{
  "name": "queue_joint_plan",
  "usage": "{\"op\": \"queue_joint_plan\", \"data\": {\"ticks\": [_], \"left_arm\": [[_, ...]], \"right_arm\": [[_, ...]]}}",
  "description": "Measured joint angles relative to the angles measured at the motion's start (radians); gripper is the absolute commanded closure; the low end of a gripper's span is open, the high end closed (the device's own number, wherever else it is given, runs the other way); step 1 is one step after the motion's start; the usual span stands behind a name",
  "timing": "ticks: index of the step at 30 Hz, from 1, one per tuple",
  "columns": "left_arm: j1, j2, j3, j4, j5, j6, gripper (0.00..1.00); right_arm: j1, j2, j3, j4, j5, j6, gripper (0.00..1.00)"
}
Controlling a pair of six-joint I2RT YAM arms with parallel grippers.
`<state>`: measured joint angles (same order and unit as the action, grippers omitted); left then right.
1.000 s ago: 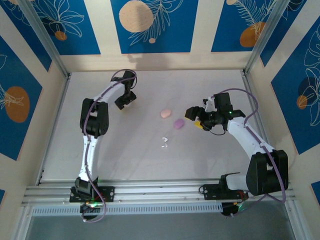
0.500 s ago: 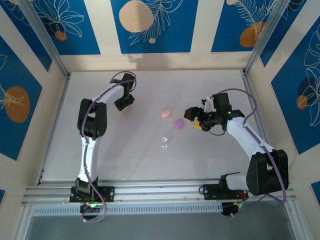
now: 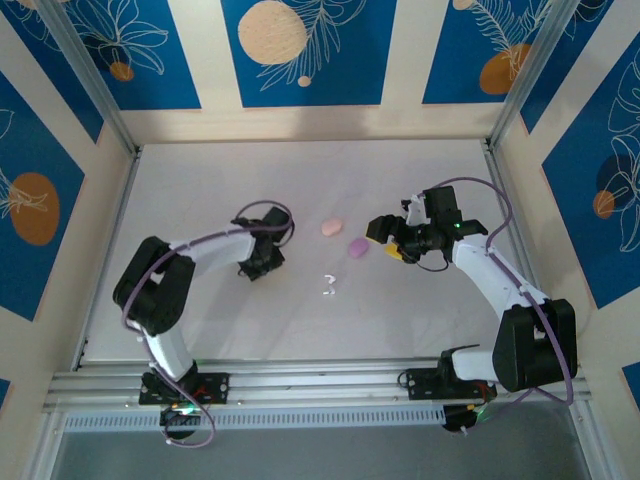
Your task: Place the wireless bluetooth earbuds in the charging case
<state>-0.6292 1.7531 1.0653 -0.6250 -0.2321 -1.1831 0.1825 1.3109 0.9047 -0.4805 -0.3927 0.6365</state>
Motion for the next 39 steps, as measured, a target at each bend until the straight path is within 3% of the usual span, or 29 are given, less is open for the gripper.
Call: {"op": "queue_joint_plan", "data": {"ticks": [6,11,17,25,29,39], "left_arm": [[-0.096,-0.034,-0.072,0.045,-0.032,-0.129,0.54],[-0.101,-0.038,-0.08,0.065,-0.042,-0.17,0.35],[-0.113,-0.103,-0.08,0.06,-0.041,-0.142,0.13],[-0.11,-0.362,-0.133,0.066,-0.121,-0.051,0.06],[-0.061,-0.507,-0.216,0.067,-0.148,0.001,0.06],[0.218,-0.927,-0.384,0.02,-0.179,0.19,0.05]], "right_arm": [[0.013,0.0,-0.004,0.0,0.0,0.0,0.18],[0.027,0.0,-0.004,-0.002,0.001,0.0,0.18],[0.062,0.001,-0.003,-0.007,0.019,0.0,0.19],[0.179,0.056,0.06,-0.002,0.105,-0.008,0.2],[0.301,0.149,0.13,0.005,0.167,-0.04,0.22],[0.611,0.499,0.429,-0.031,0.374,-0.149,0.19]]}}
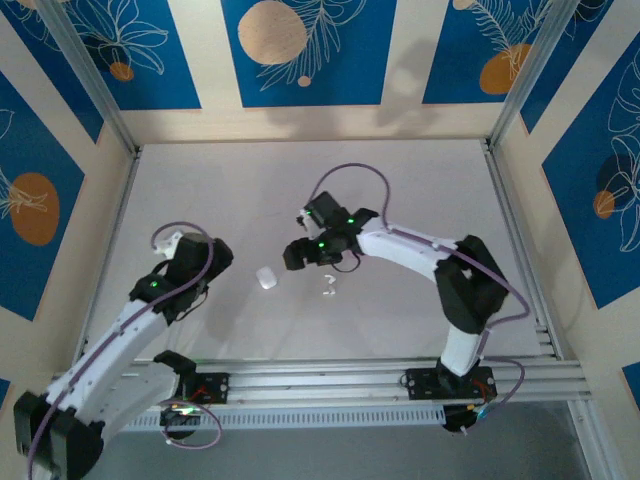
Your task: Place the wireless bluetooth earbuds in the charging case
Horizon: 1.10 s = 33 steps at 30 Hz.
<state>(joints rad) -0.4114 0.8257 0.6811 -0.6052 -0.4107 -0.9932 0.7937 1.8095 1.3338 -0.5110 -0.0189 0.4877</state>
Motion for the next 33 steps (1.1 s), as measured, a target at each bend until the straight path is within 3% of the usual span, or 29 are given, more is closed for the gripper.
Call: {"op": "queue_joint_plan", "data": {"ticks": [8,16,22,28,33], "left_arm": [[0.034,-0.173,0.025,-0.146,-0.151,0.079,0.05],[0.035,-0.245,0.051,-0.2,-0.242,0.121,0.05],[0.035,-0.243,0.051,-0.204,-0.249,0.14,0.05],[0.035,-0.24,0.051,-0.203,-0.249,0.14,0.05],[0.035,-0.24,0.051,-0.203,-0.248,0.141,0.05]], "right_arm": [[0.125,0.253,0.272,-0.1,0.126,-0.059,0.18],[0.193,0.431,0.464,-0.224,0.225,-0.112,0.24],[0.213,0.485,0.521,-0.282,0.262,-0.143,0.31],[0.215,0.491,0.543,-0.312,0.27,-0.165,0.47],[0.21,0.491,0.544,-0.32,0.263,-0.146,0.5]]}}
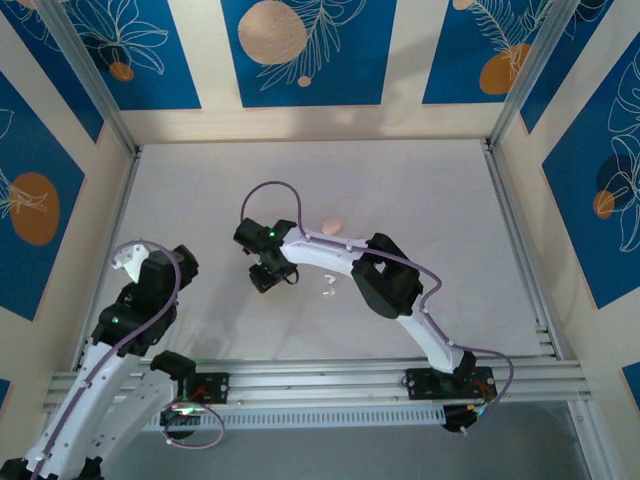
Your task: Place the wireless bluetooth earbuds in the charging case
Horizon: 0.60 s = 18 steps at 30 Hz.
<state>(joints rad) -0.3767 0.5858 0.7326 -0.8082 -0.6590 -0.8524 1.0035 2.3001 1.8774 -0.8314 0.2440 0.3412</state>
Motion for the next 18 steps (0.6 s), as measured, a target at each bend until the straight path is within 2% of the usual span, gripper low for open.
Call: {"op": "queue_joint_plan", "data": {"ticks": [4,10,18], "left_arm": [[0.0,0.001,0.0,0.0,0.0,0.0,0.05],[0.0,0.018,0.0,0.006,0.004,0.0,0.05],[0.0,0.02,0.0,0.007,0.023,0.0,0.05]], "right_arm": [[-0.015,-0.028,-0.039,-0.007,0.004,0.057,0.51],[-0.069,-0.119,-0.161,-0.046,-0.011,0.248,0.47],[-0.053,-0.131,-0.198,-0.018,-0.172,0.41,0.37]]}}
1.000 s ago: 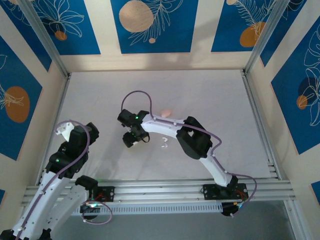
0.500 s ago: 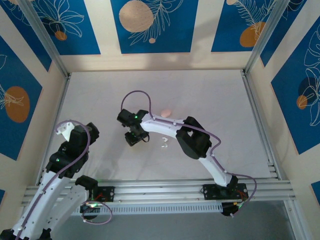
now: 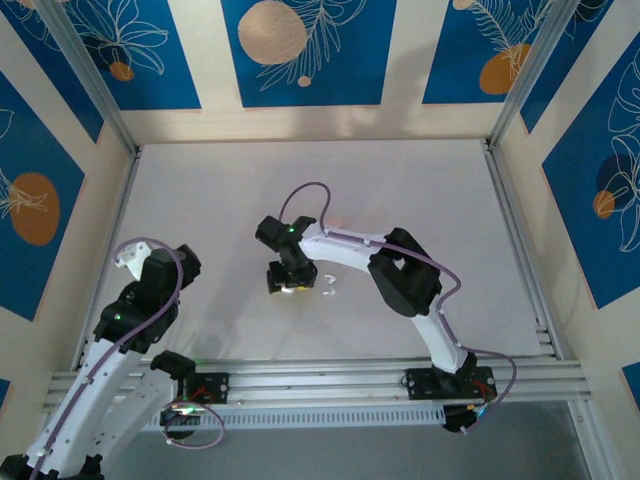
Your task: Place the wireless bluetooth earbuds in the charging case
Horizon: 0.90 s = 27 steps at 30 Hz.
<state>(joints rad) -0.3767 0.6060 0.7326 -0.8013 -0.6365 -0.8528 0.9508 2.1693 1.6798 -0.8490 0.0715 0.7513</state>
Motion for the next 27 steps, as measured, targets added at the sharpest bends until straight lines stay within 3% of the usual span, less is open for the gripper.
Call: {"op": "queue_joint_plan", "data": {"ticks": [8,15,20,24,27], "left_arm": [[0.0,0.0,0.0,0.0,0.0,0.0,0.05],[0.0,0.0,0.0,0.0,0.0,0.001,0.05],[0.001,-0.003,0.0,0.001,0.013,0.012,0.06],[0.001,-0.005,0.0,0.009,0.042,0.026,0.06],[0.001,-0.019,0.0,0.019,0.067,0.042,0.06]], "right_arm": [[0.03,0.0,0.01,0.064,-0.14,0.014,0.34],[0.027,-0.102,-0.049,0.135,-0.086,-0.154,0.26],[-0.105,-0.225,-0.102,0.192,-0.166,-0.298,0.28],[-0.217,-0.126,-0.003,0.208,-0.244,-0.368,0.3],[-0.23,-0.024,0.054,0.195,-0.29,-0.406,0.32]]}}
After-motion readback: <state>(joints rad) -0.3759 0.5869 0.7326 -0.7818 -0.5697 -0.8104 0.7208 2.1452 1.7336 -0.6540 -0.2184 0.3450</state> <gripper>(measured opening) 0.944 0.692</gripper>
